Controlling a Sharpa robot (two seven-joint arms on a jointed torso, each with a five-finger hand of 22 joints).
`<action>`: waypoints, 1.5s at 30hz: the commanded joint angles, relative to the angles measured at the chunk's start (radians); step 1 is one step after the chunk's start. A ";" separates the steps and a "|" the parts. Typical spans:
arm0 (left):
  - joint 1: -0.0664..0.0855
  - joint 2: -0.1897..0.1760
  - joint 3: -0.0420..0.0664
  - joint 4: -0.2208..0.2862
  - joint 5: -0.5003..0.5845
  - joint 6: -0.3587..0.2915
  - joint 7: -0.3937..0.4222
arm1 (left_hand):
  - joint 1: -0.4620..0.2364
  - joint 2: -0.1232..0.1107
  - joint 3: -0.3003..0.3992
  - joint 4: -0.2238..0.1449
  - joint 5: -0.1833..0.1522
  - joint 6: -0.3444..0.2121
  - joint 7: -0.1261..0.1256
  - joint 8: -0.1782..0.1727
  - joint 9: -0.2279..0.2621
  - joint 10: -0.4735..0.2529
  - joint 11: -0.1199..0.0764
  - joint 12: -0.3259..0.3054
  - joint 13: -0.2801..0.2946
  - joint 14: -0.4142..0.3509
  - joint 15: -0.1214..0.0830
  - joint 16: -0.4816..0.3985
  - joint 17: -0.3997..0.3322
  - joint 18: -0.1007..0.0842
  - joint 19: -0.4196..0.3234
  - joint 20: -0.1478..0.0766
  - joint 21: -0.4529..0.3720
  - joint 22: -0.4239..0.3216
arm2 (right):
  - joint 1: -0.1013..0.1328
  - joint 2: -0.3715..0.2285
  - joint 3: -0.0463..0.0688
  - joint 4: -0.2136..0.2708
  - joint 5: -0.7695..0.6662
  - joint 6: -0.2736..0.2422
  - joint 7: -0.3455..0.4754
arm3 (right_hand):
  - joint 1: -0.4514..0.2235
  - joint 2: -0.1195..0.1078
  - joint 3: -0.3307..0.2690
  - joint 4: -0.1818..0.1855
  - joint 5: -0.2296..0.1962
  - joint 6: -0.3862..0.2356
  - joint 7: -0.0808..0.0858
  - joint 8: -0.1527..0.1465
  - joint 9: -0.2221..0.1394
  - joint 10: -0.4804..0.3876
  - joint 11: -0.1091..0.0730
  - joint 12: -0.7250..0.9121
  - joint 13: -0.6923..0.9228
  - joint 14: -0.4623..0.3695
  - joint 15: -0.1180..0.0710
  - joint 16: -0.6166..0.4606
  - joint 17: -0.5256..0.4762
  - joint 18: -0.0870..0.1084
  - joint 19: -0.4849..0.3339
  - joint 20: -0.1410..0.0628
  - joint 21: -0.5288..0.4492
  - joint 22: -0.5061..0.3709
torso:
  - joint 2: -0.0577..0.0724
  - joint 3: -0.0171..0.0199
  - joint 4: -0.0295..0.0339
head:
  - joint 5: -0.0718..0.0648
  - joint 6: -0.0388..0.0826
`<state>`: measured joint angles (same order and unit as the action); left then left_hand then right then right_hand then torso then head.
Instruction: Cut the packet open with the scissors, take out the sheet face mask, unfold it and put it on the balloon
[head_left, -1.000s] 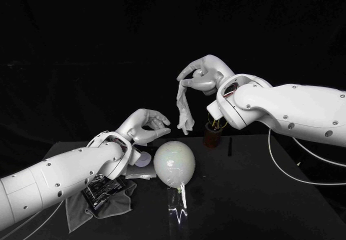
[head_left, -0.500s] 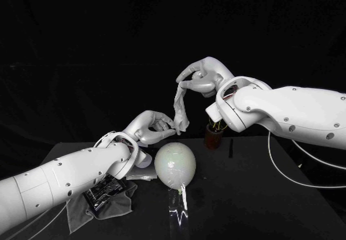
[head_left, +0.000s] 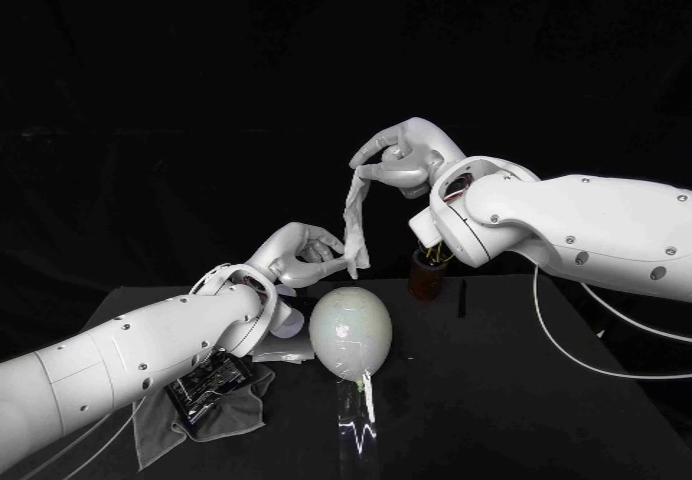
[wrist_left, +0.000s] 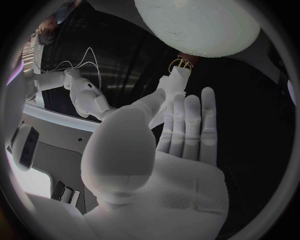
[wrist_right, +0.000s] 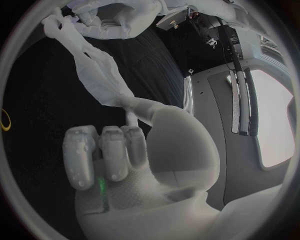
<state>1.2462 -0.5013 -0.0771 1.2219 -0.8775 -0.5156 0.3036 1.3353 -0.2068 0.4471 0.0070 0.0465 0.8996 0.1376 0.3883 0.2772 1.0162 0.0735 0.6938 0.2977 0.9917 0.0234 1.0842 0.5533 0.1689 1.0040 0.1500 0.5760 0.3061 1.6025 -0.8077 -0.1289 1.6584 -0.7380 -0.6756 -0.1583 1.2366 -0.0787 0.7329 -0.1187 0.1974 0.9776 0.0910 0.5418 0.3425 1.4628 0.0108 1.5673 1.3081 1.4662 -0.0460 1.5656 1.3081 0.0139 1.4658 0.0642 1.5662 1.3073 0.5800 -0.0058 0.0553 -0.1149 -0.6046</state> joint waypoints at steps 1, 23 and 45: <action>0.001 0.005 0.002 0.002 0.021 0.006 -0.003 | -0.003 0.003 0.000 0.005 0.002 0.006 0.004 -0.002 -0.001 -0.010 0.001 0.003 0.001 -0.008 -0.001 0.002 -0.001 0.006 -0.010 0.001 0.007 0.003 | 0.000 0.002 0.001 0.000 0.006 -0.001 0.018 | -0.010 -0.003 0.004 0.000 0.006 0.005 0.000 0.006 0.001 0.108 0.001 0.003 0.263 0.105 -0.003 0.005 0.263 -0.014 0.105 -0.003 0.005 0.263 | 0.000 0.0004 -0.0002 | 0.001 -0.001; 0.001 -0.001 0.003 0.014 0.052 -0.029 0.043 | 0.029 -0.001 0.005 -0.005 0.002 0.020 0.005 0.002 -0.003 -0.015 0.002 0.004 -0.001 -0.023 0.001 0.003 -0.011 0.007 -0.041 0.005 0.032 0.023 | -0.001 0.010 0.001 -0.021 0.018 -0.003 0.021 | -0.013 -0.005 0.002 -0.002 0.011 0.005 0.000 0.007 0.001 0.108 0.001 0.003 0.263 0.105 -0.004 0.005 0.263 -0.014 0.105 -0.004 0.005 0.263 | 0.000 0.0007 0.0010 | -0.004 0.008; 0.000 -0.024 0.003 0.049 0.104 -0.099 0.107 | 0.065 0.008 -0.007 -0.036 0.002 -0.038 0.038 0.085 0.054 -0.067 0.032 0.013 -0.001 -0.047 0.026 -0.044 -0.054 0.006 -0.101 0.017 0.067 0.054 | -0.003 0.014 0.000 -0.050 0.018 -0.009 0.019 | -0.014 -0.004 0.003 -0.003 0.006 0.005 -0.001 0.008 0.001 0.108 0.000 0.003 0.263 0.105 -0.004 0.005 0.263 -0.014 0.105 -0.004 0.005 0.263 | 0.000 0.0000 0.0005 | -0.007 0.006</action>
<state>1.2460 -0.5263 -0.0756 1.2666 -0.7921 -0.5897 0.3797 1.3891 -0.1966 0.4403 -0.0251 0.0465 0.8672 0.1767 0.4729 0.3308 0.9524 0.1093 0.7033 0.2948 0.9376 0.0487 1.0443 0.5002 0.1605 0.9091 0.1699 0.6423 0.3593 1.6000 -0.7951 -0.1296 1.6088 -0.7148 -0.6797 -0.1490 1.2329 -0.0829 0.7328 -0.1187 0.2074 0.9751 0.0890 0.5451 0.3428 1.4627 0.0108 1.5658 1.3079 1.4662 -0.0460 1.5673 1.3081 0.0139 1.4637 0.0661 1.5673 1.3074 0.5797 -0.0060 0.0556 -0.1212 -0.5980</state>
